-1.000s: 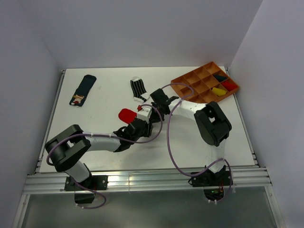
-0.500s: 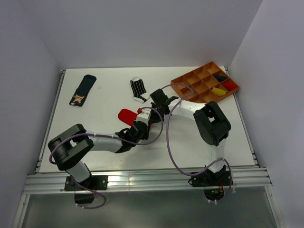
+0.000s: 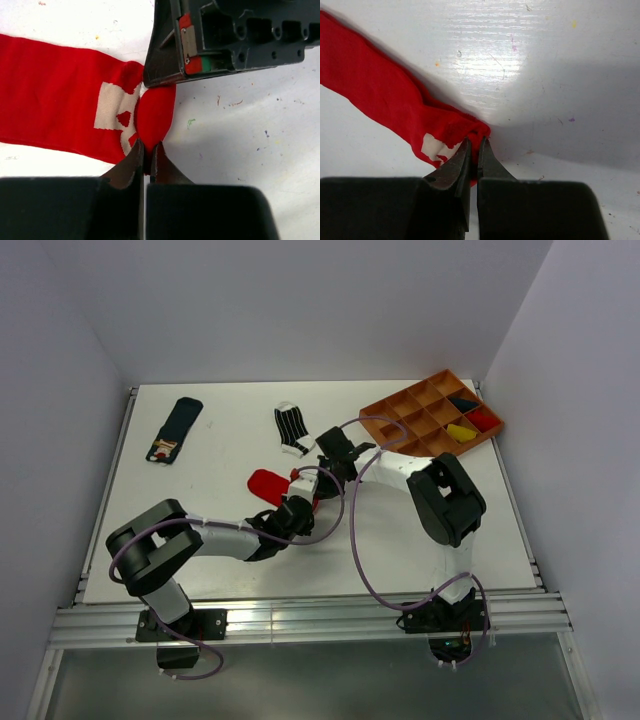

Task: Roll the socks
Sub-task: Roll the sock at the center of the board.

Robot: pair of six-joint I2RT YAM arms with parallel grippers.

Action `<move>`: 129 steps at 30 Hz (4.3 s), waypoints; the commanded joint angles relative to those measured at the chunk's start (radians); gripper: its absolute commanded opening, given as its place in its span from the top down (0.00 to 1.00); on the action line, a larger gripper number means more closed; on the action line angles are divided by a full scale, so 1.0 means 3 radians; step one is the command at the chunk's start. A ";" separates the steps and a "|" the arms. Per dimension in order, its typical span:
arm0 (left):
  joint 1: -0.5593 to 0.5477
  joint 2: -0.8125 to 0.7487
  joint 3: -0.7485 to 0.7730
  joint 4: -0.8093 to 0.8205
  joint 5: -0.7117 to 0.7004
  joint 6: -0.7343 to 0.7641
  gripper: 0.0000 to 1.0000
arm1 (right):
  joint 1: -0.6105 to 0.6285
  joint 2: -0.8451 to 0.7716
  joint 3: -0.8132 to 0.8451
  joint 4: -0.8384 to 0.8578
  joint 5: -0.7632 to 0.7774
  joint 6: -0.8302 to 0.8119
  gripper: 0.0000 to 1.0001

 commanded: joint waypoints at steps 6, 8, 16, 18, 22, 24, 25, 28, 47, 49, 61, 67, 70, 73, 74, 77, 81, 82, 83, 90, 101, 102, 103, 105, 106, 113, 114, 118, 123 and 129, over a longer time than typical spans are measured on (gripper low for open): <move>0.0401 -0.0268 -0.0184 0.0105 0.0579 -0.0490 1.00 | -0.0086 -0.0306 -0.0305 0.0559 -0.0134 0.0217 0.62; 0.0574 -0.0339 -0.0251 0.0121 0.0754 -0.0659 1.00 | -0.0096 -0.0403 -0.0407 0.0784 -0.0108 0.0268 0.51; 0.1020 -0.0365 -0.0496 0.0417 0.1597 -0.1318 1.00 | -0.0137 -0.0685 -0.0965 0.1511 -0.0241 0.0483 0.43; 0.1137 -0.0309 -0.0486 0.0438 0.1731 -0.1405 1.00 | -0.0132 -0.0680 -0.1107 0.1715 -0.0307 0.0549 0.44; 0.1291 -0.0202 -0.0476 0.0534 0.2048 -0.1661 1.00 | -0.0132 -0.0598 -0.1246 0.1987 -0.0394 0.0698 0.45; 0.1347 -0.0161 -0.0517 0.0611 0.2191 -0.1758 1.00 | -0.0137 -0.0527 -0.1252 0.2053 -0.0440 0.0713 0.45; 0.1368 -0.0145 -0.0522 0.0647 0.2237 -0.1835 1.00 | -0.0132 -0.0506 -0.1272 0.2094 -0.0456 0.0754 0.45; 0.1409 -0.0079 -0.0522 0.0673 0.2314 -0.1912 1.00 | -0.0132 -0.0445 -0.1292 0.2252 -0.0522 0.0805 0.45; 0.1419 0.0167 -0.0389 0.0597 0.2437 -0.2045 1.00 | -0.0126 -0.0163 -0.1211 0.2186 -0.0425 0.0903 0.51; 0.1424 0.0167 -0.0389 0.0581 0.2437 -0.2040 1.00 | -0.0126 -0.0163 -0.1185 0.2156 -0.0364 0.0882 0.54; 0.1393 0.0233 -0.0338 0.0479 0.2508 -0.1999 1.00 | -0.0126 -0.0143 -0.1027 0.1723 -0.0114 0.0801 0.81; 0.1292 -0.0103 -0.0262 0.0148 0.2045 -0.1683 0.82 | -0.0121 -0.0199 -0.0792 0.1109 0.0055 0.0591 1.00; 0.1149 -0.0328 -0.0175 -0.0148 0.1545 -0.1412 0.71 | -0.0111 -0.0204 -0.0649 0.0802 0.0132 0.0499 1.00; 0.0939 -0.0533 -0.0124 -0.0272 0.1170 -0.1171 0.65 | -0.0101 -0.0179 -0.0505 0.0546 0.0178 0.0432 1.00; 0.0878 -0.0569 -0.0113 -0.0323 0.0931 -0.1110 0.60 | -0.0091 -0.0163 -0.0429 0.0494 0.0188 0.0422 1.00; 0.0632 -0.0672 -0.0077 -0.0309 0.0506 -0.0783 0.57 | -0.0075 -0.0128 -0.0316 0.0331 0.0178 0.0386 1.00; 0.0316 -0.0713 -0.0098 0.0038 0.0183 -0.0338 0.52 | -0.0065 -0.0097 -0.0234 0.0243 0.0132 0.0356 1.00; 0.0279 -0.0703 -0.0118 0.0120 0.0157 -0.0246 0.50 | -0.0065 -0.0092 -0.0229 0.0238 0.0107 0.0366 1.00; 0.0243 -0.0677 -0.0113 0.0182 0.0141 -0.0103 0.49 | -0.0065 -0.0087 -0.0224 0.0233 0.0097 0.0366 1.00; 0.0125 -0.0264 0.0112 0.0376 0.0105 0.0271 0.46 | -0.0060 -0.0061 -0.0157 0.0167 0.0045 0.0355 1.00; 0.0049 0.0090 0.0229 0.0214 0.0008 0.0307 0.47 | -0.0060 -0.0046 -0.0101 0.0136 -0.0042 0.0340 1.00; 0.0049 0.0120 0.0245 0.0193 0.0013 0.0297 0.47 | -0.0060 -0.0041 -0.0101 0.0136 -0.0052 0.0340 1.00; 0.0043 0.0136 0.0245 0.0188 0.0023 0.0282 0.48 | -0.0060 -0.0041 -0.0086 0.0131 -0.0062 0.0340 1.00; 0.0028 0.0187 0.0250 0.0182 0.0049 0.0271 0.48 | -0.0060 -0.0035 -0.0071 0.0126 -0.0057 0.0340 1.00; 0.0028 0.0207 0.0250 0.0172 0.0049 0.0271 0.49 | -0.0060 -0.0041 -0.0065 0.0121 -0.0057 0.0345 1.00; -0.0008 0.0494 0.0495 -0.0165 -0.0028 0.0169 0.52 | -0.0060 -0.0046 -0.0009 0.0069 -0.0083 0.0340 1.00; -0.0013 0.0509 0.0500 -0.0216 -0.0048 0.0154 0.55 | -0.0065 -0.0046 0.0001 0.0059 -0.0088 0.0340 1.00; -0.0018 0.0560 0.0567 -0.0313 -0.0089 0.0093 0.82 | -0.0065 -0.0066 0.0001 0.0079 -0.0139 0.0355 1.00; -0.0013 0.0499 0.0562 -0.0339 -0.0033 0.0057 1.00 | -0.0070 -0.0112 -0.0085 0.0197 -0.0185 0.0376 0.99; 0.0191 0.0325 0.0429 -0.0303 0.0462 -0.0229 1.00 | -0.0136 -0.0352 -0.0458 0.0727 -0.0272 0.0550 0.68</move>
